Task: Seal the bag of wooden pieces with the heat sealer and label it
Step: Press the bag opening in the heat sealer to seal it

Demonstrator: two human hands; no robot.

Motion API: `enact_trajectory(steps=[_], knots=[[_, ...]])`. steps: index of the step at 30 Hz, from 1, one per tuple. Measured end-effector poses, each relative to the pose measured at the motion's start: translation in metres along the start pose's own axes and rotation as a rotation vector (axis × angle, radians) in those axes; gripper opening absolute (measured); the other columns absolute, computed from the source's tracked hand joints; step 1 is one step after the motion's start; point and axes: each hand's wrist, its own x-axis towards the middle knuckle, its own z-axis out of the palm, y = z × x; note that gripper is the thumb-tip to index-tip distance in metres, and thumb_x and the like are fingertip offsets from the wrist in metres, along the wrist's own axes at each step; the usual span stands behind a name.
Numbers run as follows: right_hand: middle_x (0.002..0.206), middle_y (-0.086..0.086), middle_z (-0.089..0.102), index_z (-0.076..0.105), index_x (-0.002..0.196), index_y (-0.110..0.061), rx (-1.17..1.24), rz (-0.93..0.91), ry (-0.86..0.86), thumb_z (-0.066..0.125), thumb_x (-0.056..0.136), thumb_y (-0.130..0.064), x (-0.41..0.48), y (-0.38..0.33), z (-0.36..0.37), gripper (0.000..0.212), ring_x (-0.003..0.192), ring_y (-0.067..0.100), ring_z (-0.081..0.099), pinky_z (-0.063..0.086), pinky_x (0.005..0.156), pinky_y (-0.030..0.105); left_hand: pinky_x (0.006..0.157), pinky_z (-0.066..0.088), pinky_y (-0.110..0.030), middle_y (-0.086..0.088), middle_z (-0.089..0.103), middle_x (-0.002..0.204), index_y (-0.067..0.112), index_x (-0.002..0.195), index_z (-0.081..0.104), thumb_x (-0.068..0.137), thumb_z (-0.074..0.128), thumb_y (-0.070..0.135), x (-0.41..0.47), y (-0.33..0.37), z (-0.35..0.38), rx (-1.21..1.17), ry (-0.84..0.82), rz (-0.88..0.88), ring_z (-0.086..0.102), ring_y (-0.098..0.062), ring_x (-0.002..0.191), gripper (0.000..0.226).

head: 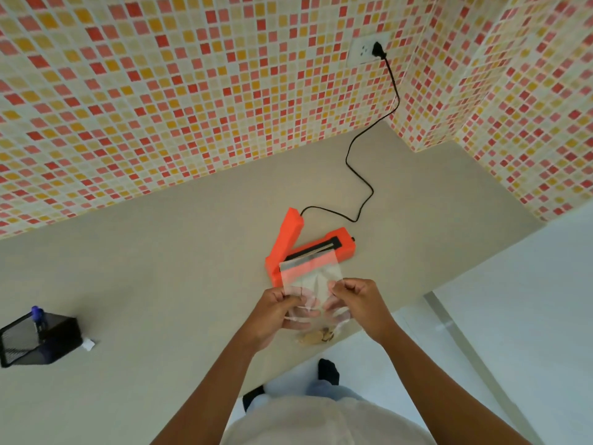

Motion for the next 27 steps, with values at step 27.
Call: enact_trajectory(steps=[27], knots=[[0.074, 0.011, 0.053, 0.071, 0.096, 0.003, -0.259, 0.235, -0.206, 0.064, 0.097, -0.031, 0.092, -0.009, -0.044, 0.035, 0.048, 0.008, 0.064, 0.063, 0.067, 0.054, 0.061, 0.057, -0.034, -0.005, 0.077, 0.1, 0.008, 0.11, 0.067, 0.101, 0.05, 0.03, 0.077, -0.025, 0.061, -0.224, 0.531, -0.026, 0.072, -0.021, 0.097, 0.03]])
